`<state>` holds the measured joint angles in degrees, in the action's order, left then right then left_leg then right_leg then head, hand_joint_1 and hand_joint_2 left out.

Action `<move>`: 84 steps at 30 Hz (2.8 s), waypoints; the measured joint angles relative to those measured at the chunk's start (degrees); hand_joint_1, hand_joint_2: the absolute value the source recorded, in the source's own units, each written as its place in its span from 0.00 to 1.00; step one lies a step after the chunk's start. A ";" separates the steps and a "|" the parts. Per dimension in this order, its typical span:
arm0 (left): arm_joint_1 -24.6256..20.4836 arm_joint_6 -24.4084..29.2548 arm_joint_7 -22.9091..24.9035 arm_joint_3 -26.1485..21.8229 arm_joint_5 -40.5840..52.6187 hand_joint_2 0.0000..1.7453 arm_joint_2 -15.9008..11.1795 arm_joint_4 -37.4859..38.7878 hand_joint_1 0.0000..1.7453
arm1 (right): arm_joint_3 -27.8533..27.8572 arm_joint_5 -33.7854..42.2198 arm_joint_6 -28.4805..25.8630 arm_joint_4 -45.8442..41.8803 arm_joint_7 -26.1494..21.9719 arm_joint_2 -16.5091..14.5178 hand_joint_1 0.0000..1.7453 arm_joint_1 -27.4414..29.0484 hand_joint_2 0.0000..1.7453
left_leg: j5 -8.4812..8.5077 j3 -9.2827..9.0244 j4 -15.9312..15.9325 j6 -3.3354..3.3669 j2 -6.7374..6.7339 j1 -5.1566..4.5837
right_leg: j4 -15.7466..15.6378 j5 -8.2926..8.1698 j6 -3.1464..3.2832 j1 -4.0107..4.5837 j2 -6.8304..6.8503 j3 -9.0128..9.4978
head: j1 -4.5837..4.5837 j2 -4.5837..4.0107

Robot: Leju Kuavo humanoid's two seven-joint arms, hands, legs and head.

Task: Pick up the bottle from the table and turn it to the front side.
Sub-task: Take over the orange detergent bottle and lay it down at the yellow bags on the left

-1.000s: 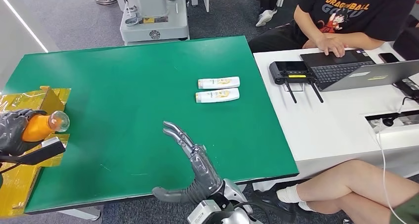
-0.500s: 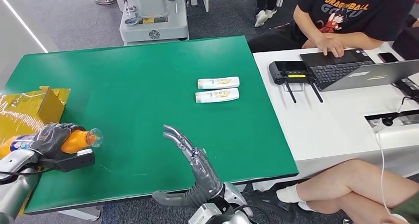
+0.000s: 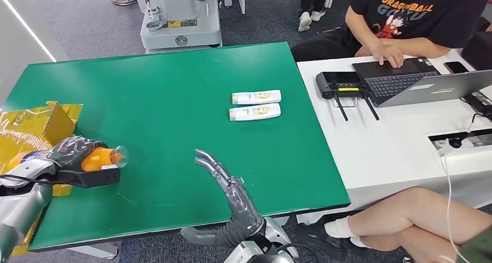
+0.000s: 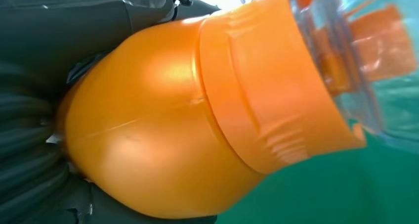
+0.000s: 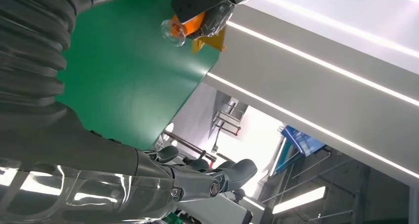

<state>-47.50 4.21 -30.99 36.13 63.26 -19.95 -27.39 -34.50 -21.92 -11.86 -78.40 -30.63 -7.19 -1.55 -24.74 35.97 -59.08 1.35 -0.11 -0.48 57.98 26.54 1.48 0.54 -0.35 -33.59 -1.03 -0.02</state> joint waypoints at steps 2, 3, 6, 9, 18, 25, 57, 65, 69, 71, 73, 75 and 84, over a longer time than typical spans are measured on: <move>-0.14 0.48 0.79 0.60 0.50 1.00 0.37 0.79 1.00 | 0.09 -0.11 0.00 -0.33 0.03 0.00 0.00 0.21 1.00 | 0.00 0.00 0.00 0.00 0.00 0.00 | 0.00 0.00 0.00 0.00 0.00 0.00 | 0.00 0.00; -0.20 0.91 1.21 0.90 0.80 1.00 0.56 1.19 1.00 | 0.14 -0.19 0.04 -0.50 0.08 0.00 0.00 0.31 1.00 | 0.00 0.00 0.00 0.00 0.00 0.00 | 0.00 0.00 0.00 0.00 0.00 0.00 | 0.01 0.00; -0.33 2.32 2.37 1.73 1.60 1.00 0.92 2.26 1.00 | 0.28 -0.36 0.31 -1.08 0.29 -0.01 0.00 0.55 1.00 | 0.00 0.01 0.00 0.00 0.00 0.00 | 0.00 0.00 0.00 0.00 0.00 0.01 | 0.00 0.00; -0.30 3.50 3.60 2.33 1.98 1.00 0.95 3.20 1.00 | 0.37 -0.51 0.91 -1.43 0.65 -0.02 0.00 0.60 1.00 | 0.00 0.01 0.00 0.00 0.00 0.00 | 0.00 0.00 0.00 0.00 0.00 0.02 | 0.01 0.00; 1.18 6.91 8.05 2.51 2.77 1.00 0.51 5.85 1.00 | 0.71 -1.38 2.29 -2.08 1.13 -0.07 0.00 0.55 1.00 | 0.00 0.02 0.01 0.00 0.02 0.01 | 0.01 0.01 0.01 0.01 0.01 0.01 | 0.00 0.00; 1.24 7.16 9.68 2.51 2.92 1.00 -0.57 6.84 1.00 | 0.93 -1.38 2.36 -2.06 1.05 -0.09 0.00 0.52 1.00 | 0.01 0.02 0.01 -0.01 0.02 0.01 | 0.01 0.01 0.01 0.01 0.02 0.02 | 0.00 0.00; -0.82 3.43 5.27 -1.85 -0.60 1.00 7.59 8.05 1.00 | 1.14 -1.38 3.08 -1.68 0.88 -0.33 0.00 0.55 1.00 | 0.01 0.03 0.00 -0.03 0.06 0.01 | 0.00 0.00 0.00 0.01 0.06 0.01 | 0.00 0.00; 0.36 5.92 5.81 -2.74 0.97 1.00 7.57 8.17 1.00 | 1.19 -1.37 2.63 -1.68 0.89 -0.33 0.00 0.57 1.00 | 0.01 0.03 0.01 -0.03 0.06 0.01 | 0.02 0.01 0.01 0.03 0.06 0.01 | 0.00 0.00; 0.77 7.97 7.04 -2.72 3.92 1.00 7.29 8.26 1.00 | 1.17 -1.31 2.17 -1.68 0.90 -0.32 0.00 0.58 1.00 | 0.02 0.03 0.01 -0.03 0.06 0.01 | 0.02 0.01 0.01 0.03 0.06 0.01 | -0.01 0.00; 0.92 9.24 7.72 -2.72 5.25 1.00 7.02 8.27 1.00 | 1.13 -1.28 2.11 -1.68 0.96 -0.31 0.00 0.60 1.00 | 0.02 0.03 0.01 -0.03 0.06 0.01 | 0.02 0.01 0.01 0.02 0.06 0.02 | -0.01 0.00; 1.05 10.23 8.32 -2.72 5.94 1.00 6.71 8.28 1.00 | 1.07 -1.27 2.10 -1.68 0.99 -0.31 0.00 0.63 1.00 | 0.02 0.03 0.01 -0.03 0.06 0.01 | 0.02 0.01 0.01 0.02 0.06 0.02 | 0.00 0.00; 1.14 10.83 8.73 -2.72 6.19 1.00 6.38 8.30 1.00 | 1.01 -1.27 2.09 -1.68 1.01 -0.31 0.00 0.65 1.00 | 0.02 0.03 0.01 -0.03 0.06 0.01 | 0.02 0.01 0.01 0.02 0.06 0.02 | -0.01 0.00; 1.28 11.81 9.57 -2.75 6.59 1.00 4.97 8.35 1.00 | 0.73 -1.27 2.03 -1.66 1.04 -0.31 0.00 0.58 1.00 | 0.02 0.04 0.01 -0.03 0.07 0.01 | 0.02 0.01 0.01 0.02 0.07 0.01 | 0.00 0.00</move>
<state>-46.22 16.02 -21.41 33.39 69.85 -14.97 -19.04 -33.77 -23.19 -9.84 -80.06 -29.59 -7.50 -0.97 -24.73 36.01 -59.07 1.32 -0.04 -0.46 58.00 26.55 1.49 0.56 -0.27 -33.58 -1.03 -0.02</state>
